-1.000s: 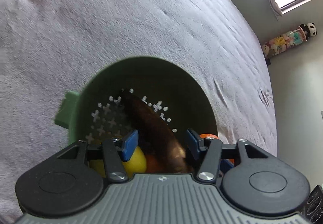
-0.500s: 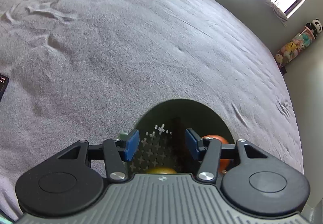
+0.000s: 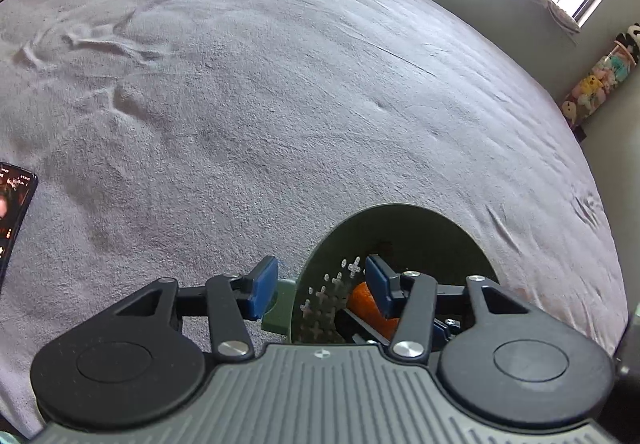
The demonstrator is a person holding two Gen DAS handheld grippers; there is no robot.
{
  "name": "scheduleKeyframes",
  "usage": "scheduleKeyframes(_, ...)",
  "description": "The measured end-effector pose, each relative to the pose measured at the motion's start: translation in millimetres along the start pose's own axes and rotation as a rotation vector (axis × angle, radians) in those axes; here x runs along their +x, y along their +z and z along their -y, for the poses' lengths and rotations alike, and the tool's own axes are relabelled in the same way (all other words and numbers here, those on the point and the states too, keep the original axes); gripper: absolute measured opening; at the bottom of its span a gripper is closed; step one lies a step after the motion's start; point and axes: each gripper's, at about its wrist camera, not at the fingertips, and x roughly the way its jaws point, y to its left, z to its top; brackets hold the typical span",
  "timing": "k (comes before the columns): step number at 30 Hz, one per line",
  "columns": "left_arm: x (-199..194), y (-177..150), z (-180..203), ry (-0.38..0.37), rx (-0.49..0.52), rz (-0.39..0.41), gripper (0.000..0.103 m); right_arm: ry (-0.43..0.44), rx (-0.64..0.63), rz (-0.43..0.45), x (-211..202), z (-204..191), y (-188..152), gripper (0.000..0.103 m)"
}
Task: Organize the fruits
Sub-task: 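Release the mandarin into the colander with the right tool while the left tool withdraws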
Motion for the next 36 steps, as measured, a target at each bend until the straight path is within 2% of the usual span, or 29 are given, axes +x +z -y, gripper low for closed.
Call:
scheduleKeyframes(9, 2, -1, 6, 0.027, 0.037, 0.007, 0.059, -0.031, 0.007, -0.047, 14, 5, -3, 0.043)
scheduleKeyframes(13, -1, -1, 6, 0.018, 0.03, 0.007, 0.059, -0.032, 0.003, -0.03, 7, 4, -3, 0.043)
scheduleKeyframes(17, -10, -2, 9, 0.008, 0.039, 0.027, 0.059, -0.03, -0.009, -0.003, -9, 0, -4, 0.044)
scheduleKeyframes(21, -19, -3, 13, -0.001, 0.048, 0.045, 0.059, -0.049, -0.02, 0.027, -29, -4, -6, 0.049)
scheduleKeyframes(24, -25, -7, 20, -0.014, 0.06, 0.053, 0.059, -0.082, -0.01, 0.049, -49, -2, -10, 0.055)
scheduleKeyframes(36, -43, -34, 66, -0.089, 0.209, 0.059, 0.059, -0.227, 0.074, 0.063, -124, 35, -42, 0.057)
